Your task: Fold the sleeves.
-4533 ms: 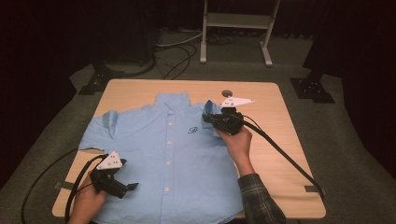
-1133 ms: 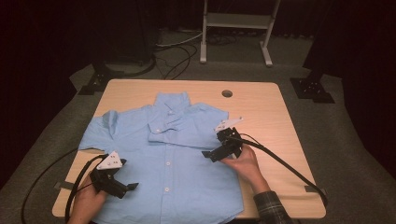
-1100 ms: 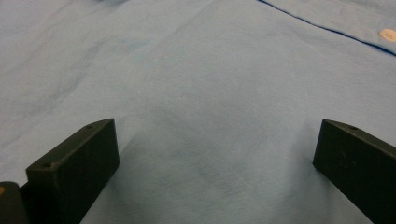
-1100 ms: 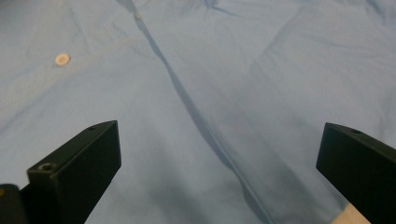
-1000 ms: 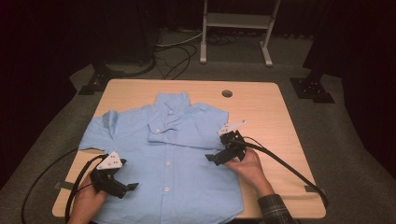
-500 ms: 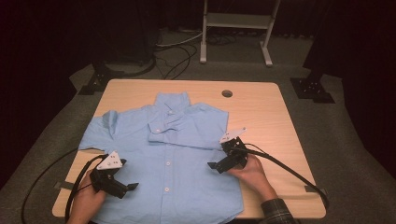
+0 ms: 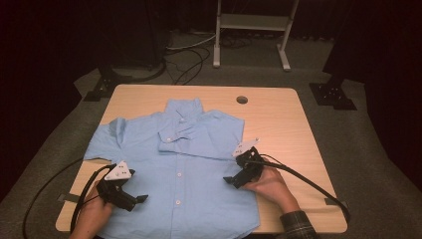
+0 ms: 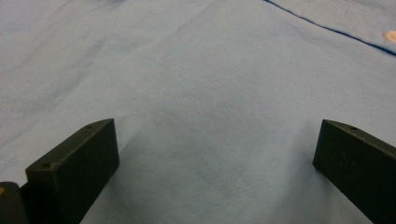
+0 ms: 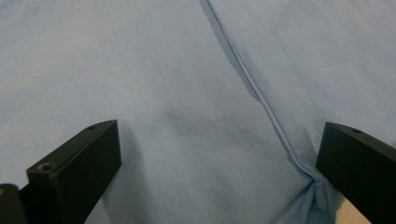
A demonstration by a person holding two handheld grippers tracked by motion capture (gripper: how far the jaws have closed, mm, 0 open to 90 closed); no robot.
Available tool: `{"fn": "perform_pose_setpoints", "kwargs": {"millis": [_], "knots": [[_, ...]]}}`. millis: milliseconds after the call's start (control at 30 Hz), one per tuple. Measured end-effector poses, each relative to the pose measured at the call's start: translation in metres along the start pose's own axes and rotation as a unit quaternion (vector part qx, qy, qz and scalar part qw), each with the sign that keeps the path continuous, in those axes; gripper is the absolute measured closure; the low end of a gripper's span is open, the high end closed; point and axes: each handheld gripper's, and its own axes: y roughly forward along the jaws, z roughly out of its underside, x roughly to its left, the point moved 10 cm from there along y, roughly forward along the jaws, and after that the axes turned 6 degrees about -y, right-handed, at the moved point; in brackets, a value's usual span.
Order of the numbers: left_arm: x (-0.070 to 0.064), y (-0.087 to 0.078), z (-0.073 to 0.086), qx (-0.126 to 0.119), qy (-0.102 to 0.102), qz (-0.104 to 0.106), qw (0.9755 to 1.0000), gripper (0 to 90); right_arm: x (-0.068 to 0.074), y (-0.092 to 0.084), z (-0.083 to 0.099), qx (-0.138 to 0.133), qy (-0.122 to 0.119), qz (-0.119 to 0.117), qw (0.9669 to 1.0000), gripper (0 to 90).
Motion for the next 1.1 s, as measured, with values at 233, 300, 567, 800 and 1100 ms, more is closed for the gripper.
{"fn": "perform_pose_setpoints", "kwargs": {"millis": [233, 300, 567, 800, 1100], "knots": [[-0.001, 0.003, -0.003, 0.022, -0.002, -0.003, 0.9997, 0.0, 0.0, -0.002, 0.002, 0.006, 0.001, -0.002, 1.0, 0.0], [-0.002, 0.004, -0.005, 0.026, 0.0, -0.002, 0.9997, 0.0, 0.0, -0.003, 0.003, 0.009, 0.001, -0.002, 1.0, 0.0], [-0.01, 0.015, -0.015, 0.035, 0.008, 0.003, 0.9993, 0.0, -0.005, -0.012, 0.015, 0.015, 0.005, 0.001, 0.9999, 0.0], [-0.019, 0.028, -0.029, 0.046, 0.017, 0.01, 0.9987, 0.0, -0.013, -0.023, 0.03, 0.024, 0.014, 0.007, 0.9996, 0.0], [-0.029, 0.047, -0.047, 0.042, 0.027, 0.02, 0.9985, 0.0, -0.028, -0.037, 0.05, 0.035, 0.025, 0.015, 0.999, 0.0]]}}
